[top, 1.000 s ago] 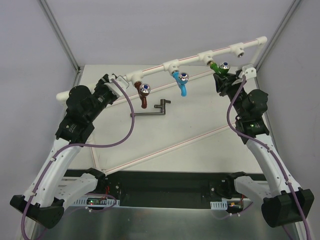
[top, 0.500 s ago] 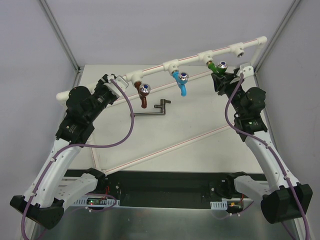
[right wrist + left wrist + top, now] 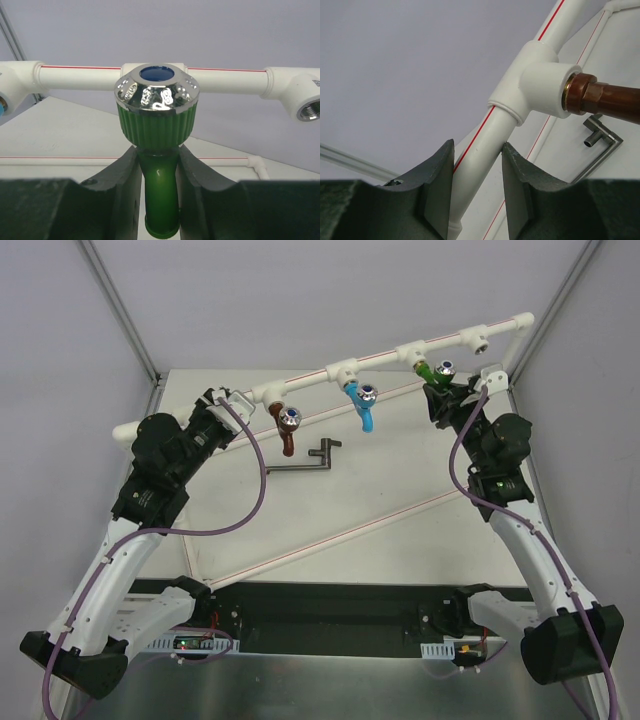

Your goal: Install the water faucets

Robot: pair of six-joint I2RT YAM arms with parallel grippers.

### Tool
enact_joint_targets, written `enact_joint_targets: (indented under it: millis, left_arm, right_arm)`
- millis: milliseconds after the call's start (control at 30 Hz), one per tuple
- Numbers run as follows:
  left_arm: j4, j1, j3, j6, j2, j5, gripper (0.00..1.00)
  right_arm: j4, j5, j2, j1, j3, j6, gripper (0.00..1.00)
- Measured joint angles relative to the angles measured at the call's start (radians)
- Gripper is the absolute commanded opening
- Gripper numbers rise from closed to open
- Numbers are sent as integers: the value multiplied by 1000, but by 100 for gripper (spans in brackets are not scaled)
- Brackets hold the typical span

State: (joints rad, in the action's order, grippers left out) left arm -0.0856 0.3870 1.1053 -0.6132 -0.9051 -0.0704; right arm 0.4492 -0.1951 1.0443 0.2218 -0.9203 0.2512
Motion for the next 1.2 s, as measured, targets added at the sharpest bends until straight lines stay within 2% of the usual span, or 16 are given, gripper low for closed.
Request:
enact_joint_targets:
  millis: [800, 1033, 1200]
  left_arm:
    - [25, -2, -4, 53, -6, 6, 2]
    - [27, -2, -5, 54, -7, 9, 2]
    - [29, -2, -6, 54, -7, 10, 1]
  right_arm:
    - [160, 14, 63, 22, 68, 73, 2]
    - [149, 16, 65, 25, 66, 96, 2]
    - [78, 14, 64, 25, 24, 130, 2]
